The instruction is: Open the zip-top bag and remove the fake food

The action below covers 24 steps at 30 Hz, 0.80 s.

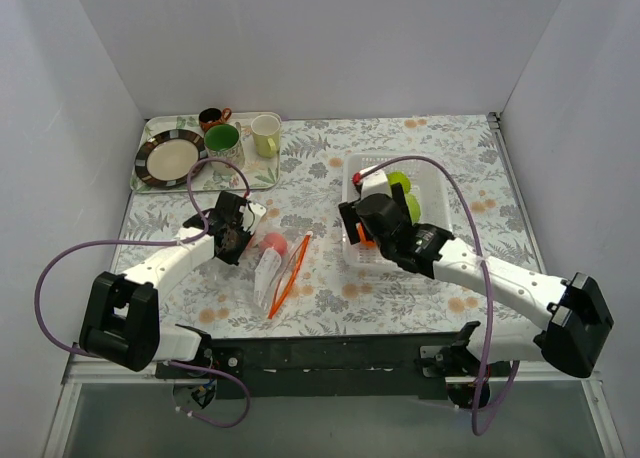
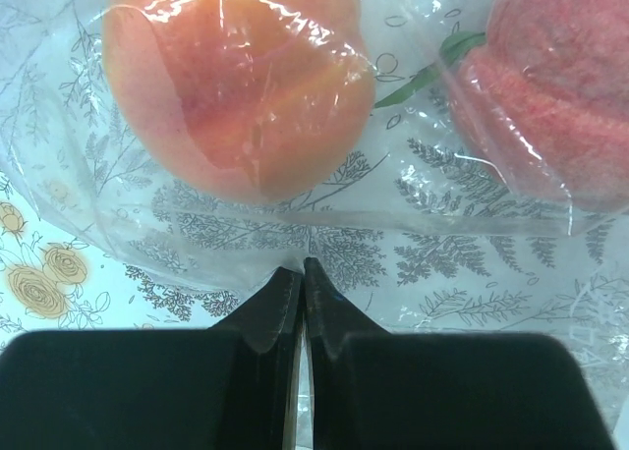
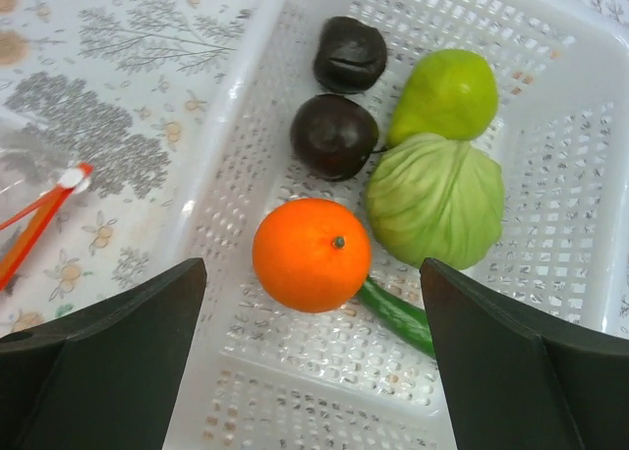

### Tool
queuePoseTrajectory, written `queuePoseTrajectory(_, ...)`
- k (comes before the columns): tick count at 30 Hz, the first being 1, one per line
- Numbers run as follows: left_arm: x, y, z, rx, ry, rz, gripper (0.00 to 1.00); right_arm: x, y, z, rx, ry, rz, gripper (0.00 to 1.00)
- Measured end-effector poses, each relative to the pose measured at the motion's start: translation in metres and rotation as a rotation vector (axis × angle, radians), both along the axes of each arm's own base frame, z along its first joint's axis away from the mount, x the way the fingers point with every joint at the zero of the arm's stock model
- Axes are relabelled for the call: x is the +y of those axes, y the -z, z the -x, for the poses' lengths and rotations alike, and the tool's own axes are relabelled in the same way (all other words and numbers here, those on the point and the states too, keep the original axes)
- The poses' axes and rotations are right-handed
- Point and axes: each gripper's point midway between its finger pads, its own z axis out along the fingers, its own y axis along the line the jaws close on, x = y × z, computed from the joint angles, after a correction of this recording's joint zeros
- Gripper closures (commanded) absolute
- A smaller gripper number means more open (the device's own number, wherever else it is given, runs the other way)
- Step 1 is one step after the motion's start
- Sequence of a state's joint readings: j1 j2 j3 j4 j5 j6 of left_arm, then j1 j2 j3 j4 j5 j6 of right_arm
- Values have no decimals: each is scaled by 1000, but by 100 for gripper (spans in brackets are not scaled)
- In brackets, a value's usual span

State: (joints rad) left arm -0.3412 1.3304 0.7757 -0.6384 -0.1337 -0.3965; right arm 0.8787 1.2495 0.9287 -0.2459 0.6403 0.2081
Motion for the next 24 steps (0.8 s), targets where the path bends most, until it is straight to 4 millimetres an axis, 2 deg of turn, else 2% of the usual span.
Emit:
queuePoseTrajectory(2,0,0,-1,-3,2,0,100,17,-5,12,-19,-62,20,2)
queuePoseTrajectory(4,0,1,-2,-8,5,0,100,46,-14,29,-48,-153,32,2)
queuePoseTrajectory(5,0,2,-2,-11,6,0,100,61,-18,37,-61,-199,30,5)
queuePoseTrajectory(8,1,6,-3,-17,9,-10,100,109,-21,66,-96,-339,24,33)
queuePoseTrajectory(9,2,8,-3,-18,8,-15,100,119,-17,74,-96,-373,28,51)
queuePoseTrajectory(12,8,18,0,-14,9,-41,100,149,10,98,-70,-471,57,91)
queuePoseTrajectory(13,10,23,2,-8,10,-52,100,154,20,101,-55,-484,61,95)
queuePoseTrajectory(17,15,31,3,-2,14,-81,100,159,60,104,-5,-503,97,92)
queuePoseTrajectory(19,15,31,0,-12,15,-85,100,163,73,105,12,-513,102,85)
queuePoseTrajectory(24,14,31,-3,-23,15,-85,100,187,82,109,19,-568,40,67)
